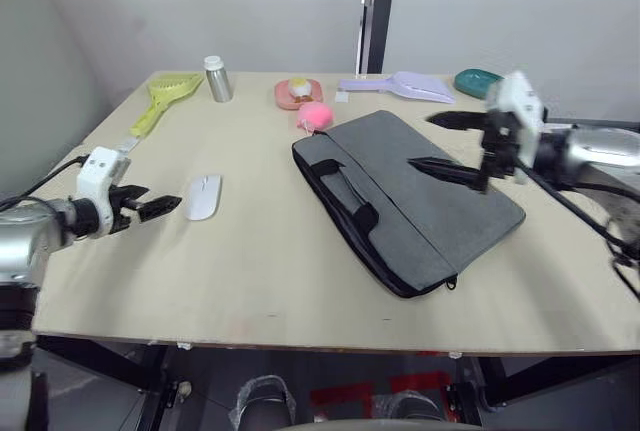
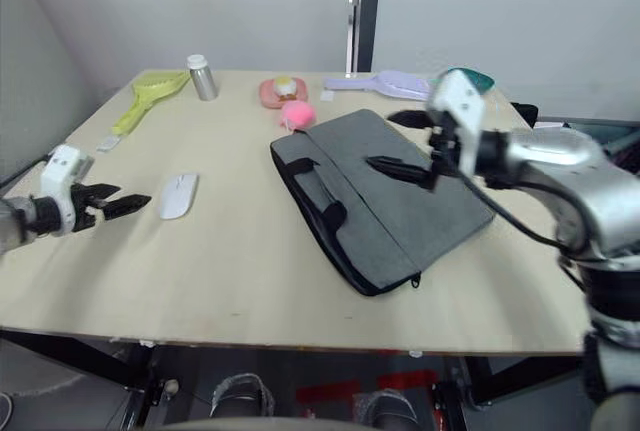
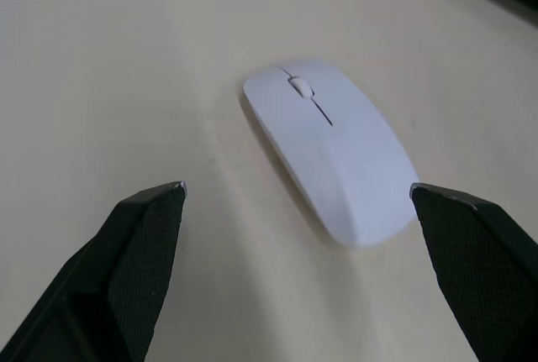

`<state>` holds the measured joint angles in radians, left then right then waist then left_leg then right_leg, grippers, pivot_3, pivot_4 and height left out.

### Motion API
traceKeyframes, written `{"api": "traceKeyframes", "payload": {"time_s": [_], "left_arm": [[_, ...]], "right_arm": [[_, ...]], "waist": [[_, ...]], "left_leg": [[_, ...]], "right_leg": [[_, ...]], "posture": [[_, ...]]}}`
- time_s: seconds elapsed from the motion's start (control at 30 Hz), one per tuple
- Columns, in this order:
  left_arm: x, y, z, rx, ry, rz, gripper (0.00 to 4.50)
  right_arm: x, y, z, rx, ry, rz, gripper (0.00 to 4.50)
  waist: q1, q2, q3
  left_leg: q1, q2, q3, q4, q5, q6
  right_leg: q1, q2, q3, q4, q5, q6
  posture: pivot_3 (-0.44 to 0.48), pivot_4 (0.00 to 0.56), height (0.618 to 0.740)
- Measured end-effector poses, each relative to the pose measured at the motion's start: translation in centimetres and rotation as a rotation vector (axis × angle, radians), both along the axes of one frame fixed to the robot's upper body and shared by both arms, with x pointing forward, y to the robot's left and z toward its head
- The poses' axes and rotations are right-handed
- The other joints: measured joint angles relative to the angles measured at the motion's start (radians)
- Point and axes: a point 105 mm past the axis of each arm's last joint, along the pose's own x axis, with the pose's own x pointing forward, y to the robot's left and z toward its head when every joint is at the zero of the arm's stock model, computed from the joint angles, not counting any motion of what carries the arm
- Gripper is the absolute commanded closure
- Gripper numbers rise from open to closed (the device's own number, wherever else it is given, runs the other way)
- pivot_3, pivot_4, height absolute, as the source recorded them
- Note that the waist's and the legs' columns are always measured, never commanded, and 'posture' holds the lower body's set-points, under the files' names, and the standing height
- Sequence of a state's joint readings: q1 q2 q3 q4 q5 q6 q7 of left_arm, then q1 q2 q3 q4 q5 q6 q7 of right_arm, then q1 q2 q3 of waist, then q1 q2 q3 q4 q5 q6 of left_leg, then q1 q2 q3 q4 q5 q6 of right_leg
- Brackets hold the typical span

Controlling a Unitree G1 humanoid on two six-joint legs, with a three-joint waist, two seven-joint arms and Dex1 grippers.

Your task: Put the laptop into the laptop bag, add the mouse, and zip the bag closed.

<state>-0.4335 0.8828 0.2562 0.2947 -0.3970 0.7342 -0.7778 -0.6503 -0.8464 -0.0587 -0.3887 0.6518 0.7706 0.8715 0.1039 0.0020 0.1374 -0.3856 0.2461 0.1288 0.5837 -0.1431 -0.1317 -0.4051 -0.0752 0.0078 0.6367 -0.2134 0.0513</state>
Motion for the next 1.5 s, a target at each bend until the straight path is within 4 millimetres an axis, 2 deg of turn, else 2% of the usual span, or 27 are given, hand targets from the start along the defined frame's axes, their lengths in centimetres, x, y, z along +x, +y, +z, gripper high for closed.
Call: {"api": "traceKeyframes", "payload": {"time_s": [0.07, 0.23, 0.4, 0.47, 0.6, 0.8, 0.93, 1.2, 1.5], "left_arm": [[0.6, -1.3, -0.2, -0.018, 0.007, 0.027, 0.01], [0.6, -3.7, -0.8, -0.076, 0.042, 0.028, 0.01], [0.7, -2.9, -2.7, -0.033, 0.083, 0.128, 0.01], [0.8, -3.1, -3.9, -0.031, 0.101, 0.150, 0.01], [1.3, -3.0, -4.8, -0.013, 0.104, 0.181, 0.01], [3.0, -4.3, -4.5, -0.032, 0.068, 0.174, 0.01], [3.5, -4.7, -4.4, -0.025, 0.062, 0.161, 0.01], [4.4, -2.8, -4.8, 0.010, 0.072, 0.204, 0.01], [7.1, -3.3, -4.9, 0.021, 0.054, 0.190, 0.01]], "right_arm": [[-0.2, 1.2, -0.6, -0.032, 0.003, 0.040, 0.00], [-0.2, 1.7, -1.8, -0.101, 0.015, 0.065, 0.00], [-0.3, 3.3, -1.5, -0.092, -0.003, 0.127, 0.00], [-0.2, 3.3, -1.6, -0.092, -0.001, 0.126, 0.00], [-0.1, 3.2, -1.6, -0.095, -0.005, 0.122, 0.00], [-0.5, 3.1, -1.4, -0.108, -0.021, 0.127, 0.00], [-0.9, 3.3, -1.6, -0.112, -0.016, 0.137, 0.00], [-0.9, 3.1, -1.4, -0.110, -0.026, 0.121, 0.00], [-0.8, 2.6, -1.3, -0.098, -0.028, 0.091, 0.00]], "waist": [[0.003, 0.000, 0.000], [0.001, -0.001, 0.000], [-0.009, -0.001, 0.000], [-0.006, -0.001, 0.000], [0.000, -0.001, 0.000], [0.002, -0.001, 0.000], [-0.001, -0.001, 0.000], [-0.001, -0.001, 0.000], [0.012, -0.001, 0.000]], "left_leg": [[-0.002, 0.000, -0.001, 0.001, 0.000, 0.000], [-0.003, 0.000, -0.002, 0.001, 0.002, -0.004], [0.000, 0.000, -0.002, 0.002, 0.001, -0.004], [-0.001, 0.000, -0.003, 0.003, 0.001, -0.003], [-0.002, 0.000, -0.004, 0.005, 0.001, -0.003], [-0.003, 0.000, -0.004, 0.005, 0.002, -0.004], [-0.003, 0.000, -0.004, 0.005, 0.002, -0.004], [-0.003, 0.000, -0.004, 0.005, 0.002, -0.004], [0.000, -0.001, -0.004, 0.005, 0.002, -0.004]], "right_leg": [[0.000, 0.000, -0.001, -0.001, 0.000, 0.000], [-0.001, 0.000, -0.002, 0.000, 0.000, 0.000], [0.000, 0.001, -0.001, 0.003, 0.000, 0.000], [0.000, 0.001, -0.001, 0.004, 0.000, 0.000], [0.000, 0.000, -0.002, 0.004, 0.000, 0.000], [0.000, 0.000, -0.002, 0.004, 0.000, 0.000], [-0.001, 0.001, -0.002, 0.004, 0.000, 0.000], [0.000, 0.000, -0.002, 0.004, 0.000, 0.000], [0.001, 0.000, -0.001, 0.005, 0.000, 0.000]], "posture": [[0.000, 0.150, 0.740], [0.000, 0.150, 0.740], [0.000, 0.150, 0.740], [0.000, 0.150, 0.740], [0.000, 0.150, 0.740], [0.000, 0.150, 0.740], [0.000, 0.150, 0.740], [0.000, 0.150, 0.740], [0.000, 0.150, 0.740]]}}
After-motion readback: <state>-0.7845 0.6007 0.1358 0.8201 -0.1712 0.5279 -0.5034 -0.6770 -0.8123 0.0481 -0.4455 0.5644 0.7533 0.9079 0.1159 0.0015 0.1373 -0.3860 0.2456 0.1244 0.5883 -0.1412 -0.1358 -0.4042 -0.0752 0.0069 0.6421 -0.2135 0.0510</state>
